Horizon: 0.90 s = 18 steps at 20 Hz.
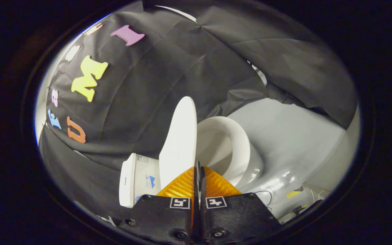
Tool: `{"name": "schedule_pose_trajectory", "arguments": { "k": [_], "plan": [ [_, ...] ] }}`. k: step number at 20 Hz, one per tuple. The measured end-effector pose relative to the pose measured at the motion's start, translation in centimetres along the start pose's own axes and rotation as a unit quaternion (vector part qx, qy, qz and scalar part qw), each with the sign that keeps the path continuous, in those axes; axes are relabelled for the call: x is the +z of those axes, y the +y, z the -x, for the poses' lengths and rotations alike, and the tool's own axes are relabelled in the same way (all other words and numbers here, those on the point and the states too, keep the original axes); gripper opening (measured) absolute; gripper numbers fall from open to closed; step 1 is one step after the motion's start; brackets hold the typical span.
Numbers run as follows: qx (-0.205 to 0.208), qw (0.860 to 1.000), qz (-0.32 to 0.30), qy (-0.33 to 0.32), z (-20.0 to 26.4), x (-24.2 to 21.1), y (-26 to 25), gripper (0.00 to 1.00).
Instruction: Open the toilet lid.
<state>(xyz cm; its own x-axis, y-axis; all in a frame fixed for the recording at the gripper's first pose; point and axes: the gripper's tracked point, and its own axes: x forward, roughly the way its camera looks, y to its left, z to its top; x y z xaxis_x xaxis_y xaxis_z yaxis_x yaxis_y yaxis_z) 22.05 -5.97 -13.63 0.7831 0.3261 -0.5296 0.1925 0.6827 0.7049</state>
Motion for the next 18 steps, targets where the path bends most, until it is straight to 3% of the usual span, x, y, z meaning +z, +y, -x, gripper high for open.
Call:
{"name": "schedule_pose_trajectory", "arguments": {
  "k": [18],
  "plan": [
    [0.022, 0.998, 0.060, -0.028, 2.5, -0.8, 8.9, 0.04]
  ]
}}
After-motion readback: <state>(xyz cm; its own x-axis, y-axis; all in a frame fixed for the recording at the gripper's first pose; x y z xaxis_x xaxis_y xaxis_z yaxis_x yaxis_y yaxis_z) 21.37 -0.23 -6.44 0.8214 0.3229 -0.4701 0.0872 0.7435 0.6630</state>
